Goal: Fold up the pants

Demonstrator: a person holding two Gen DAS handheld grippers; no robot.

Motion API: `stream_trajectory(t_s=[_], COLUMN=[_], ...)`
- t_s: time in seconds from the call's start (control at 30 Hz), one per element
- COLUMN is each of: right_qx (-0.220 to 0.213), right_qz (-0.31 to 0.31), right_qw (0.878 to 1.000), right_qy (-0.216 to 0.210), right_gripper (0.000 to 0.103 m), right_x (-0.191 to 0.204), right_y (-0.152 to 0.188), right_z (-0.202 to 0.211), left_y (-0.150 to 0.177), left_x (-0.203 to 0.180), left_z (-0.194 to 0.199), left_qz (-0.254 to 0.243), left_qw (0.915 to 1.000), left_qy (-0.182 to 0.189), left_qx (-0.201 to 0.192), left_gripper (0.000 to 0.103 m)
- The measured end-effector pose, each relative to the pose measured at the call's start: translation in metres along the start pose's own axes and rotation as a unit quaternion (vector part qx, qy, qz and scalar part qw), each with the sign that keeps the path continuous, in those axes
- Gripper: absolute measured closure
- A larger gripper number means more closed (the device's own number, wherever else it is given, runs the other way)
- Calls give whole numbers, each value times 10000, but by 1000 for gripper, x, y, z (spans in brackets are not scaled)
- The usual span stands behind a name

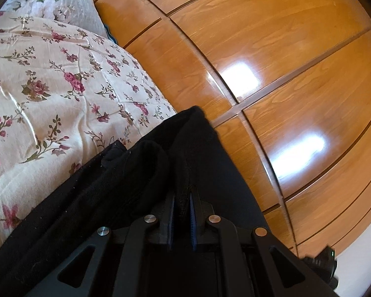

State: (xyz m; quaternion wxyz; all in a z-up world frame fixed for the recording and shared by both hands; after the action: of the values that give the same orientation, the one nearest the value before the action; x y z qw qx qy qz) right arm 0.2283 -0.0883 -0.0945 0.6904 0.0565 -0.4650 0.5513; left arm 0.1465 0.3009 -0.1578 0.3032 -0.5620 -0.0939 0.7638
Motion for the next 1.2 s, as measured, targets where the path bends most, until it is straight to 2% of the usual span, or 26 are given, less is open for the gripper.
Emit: stream_trajectory(t_s=[0.1, 0.2, 0.33, 0.43, 0.53, 0.67, 0.87, 1.0, 1.1, 1.13, 1.17, 1.2], right_qx=[-96, -160, -304, -464, -635, -726, -546, -294, -97, -51, -9, 36], right_qz=[172, 248, 224, 351, 862, 1466, 2030, 2031, 1957, 1892, 1822, 1718], right_qw=[9998, 9996, 9992, 9980, 9940, 9861, 9774, 9784, 9805, 9819, 9832, 9851], right_qy=[11, -17, -134, -234, -202, -277, -210, -261, -124, -88, -47, -6], right_gripper=[93, 93, 93, 93, 93, 93, 93, 93, 93, 93, 93, 93], right_x=[-2, -5, -4, 4, 20, 37, 45, 39, 28, 23, 19, 13], right_y=[23, 33, 33, 33, 37, 50, 85, 113, 129, 132, 132, 134], right_z=[11, 21, 36, 49, 65, 87, 100, 99, 95, 92, 90, 88], left_y=[-1, -3, -4, -2, 0, -2, 3, 7, 15, 19, 22, 26], left_x=[1, -1, -10, -26, -35, -28, -26, -8, 7, 11, 15, 20], left_z=[2, 9, 43, 67, 91, 120, 148, 153, 152, 151, 152, 154], left_qz=[161, 426, 654, 323, 225, 477, 211, 338, 434, 413, 436, 542], left_qw=[9996, 9973, 9933, 9944, 9924, 9899, 9933, 9955, 9961, 9967, 9969, 9962], left_qy=[162, 316, 856, 913, 1153, 1321, 1127, 859, 634, 474, 385, 368], left_qx=[160, 505, 427, 424, 371, 201, 117, 231, 442, 511, 538, 570], left_gripper=[93, 94, 94, 94, 93, 93, 93, 93, 92, 84, 73, 69])
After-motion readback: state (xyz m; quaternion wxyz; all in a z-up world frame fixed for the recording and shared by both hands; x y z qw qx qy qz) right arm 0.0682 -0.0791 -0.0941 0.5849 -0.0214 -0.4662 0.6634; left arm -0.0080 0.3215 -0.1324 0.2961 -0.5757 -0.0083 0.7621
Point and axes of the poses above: each gripper's, at about its wrist camera, not at the fingertips, and z roughly against the way its jaws point, x to its left, y to its underside, the point moved 2 cm from there along -z, roughly the way its jaws point, and after that the axes turned 2 degrees about -y, right-handed, at the moved point
